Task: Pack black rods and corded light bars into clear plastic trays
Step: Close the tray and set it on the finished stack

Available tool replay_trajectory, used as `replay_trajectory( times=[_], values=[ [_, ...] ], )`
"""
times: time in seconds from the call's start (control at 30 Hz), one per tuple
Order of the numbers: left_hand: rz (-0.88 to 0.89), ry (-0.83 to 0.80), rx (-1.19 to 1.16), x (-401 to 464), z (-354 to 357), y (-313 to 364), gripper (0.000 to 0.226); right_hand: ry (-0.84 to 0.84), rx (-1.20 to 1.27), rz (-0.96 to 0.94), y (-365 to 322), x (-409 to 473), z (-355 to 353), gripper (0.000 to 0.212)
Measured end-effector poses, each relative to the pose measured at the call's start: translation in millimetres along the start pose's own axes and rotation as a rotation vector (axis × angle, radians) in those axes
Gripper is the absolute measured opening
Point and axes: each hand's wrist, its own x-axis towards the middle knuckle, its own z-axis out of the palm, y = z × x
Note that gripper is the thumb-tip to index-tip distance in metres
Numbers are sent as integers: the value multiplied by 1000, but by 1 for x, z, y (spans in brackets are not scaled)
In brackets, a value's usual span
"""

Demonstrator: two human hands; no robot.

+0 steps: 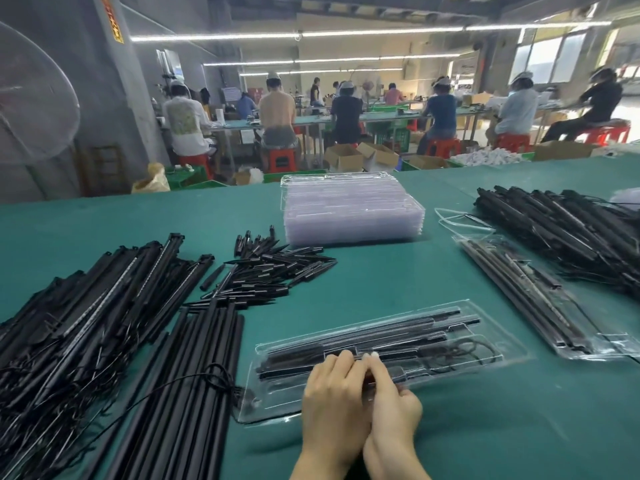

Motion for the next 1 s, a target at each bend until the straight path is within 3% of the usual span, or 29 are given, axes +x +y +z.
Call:
replay_trajectory(
  times=[0.1,0.17,0.23,0.3,0.37,0.43,0.5,0.6,0.73,0.83,1.0],
  values=[
    [-92,-330,-302,18,-22,-14,42,-32,-89,-76,-9,23,-6,19],
    [-214,-243,-542,40,-37,-24,35,-197,-152,-169,-23,39,-9,18],
    [-357,-158,-347,67,-46,-38,44,-438,-238,-212,-40,52,-9,7],
    [-529,-291,-200,84,-46,-52,69,-630,-344,-191,-57,64,-6,11],
    [-682,-468,-454,92,-40,-61,72,-713,-421,-152,-68,73,-1,12],
    [-700,-523,-746,89,-34,-65,54,-714,-473,-74,-71,81,4,13],
    [-730,-427,-866,84,-24,-65,37,-659,-498,-1,-70,86,6,12],
    [-884,-327,-1011,74,-11,-59,35,-567,-467,-40,-64,90,10,15],
    [-934,-266,-957,65,-1,-58,29,-543,-590,-53,-58,92,14,25],
    [-985,-242,-1005,55,3,-61,30,-568,-622,11,-52,96,16,23],
    [-982,-208,-988,51,9,-66,37,-512,-636,-52,-41,103,22,19]
  ],
)
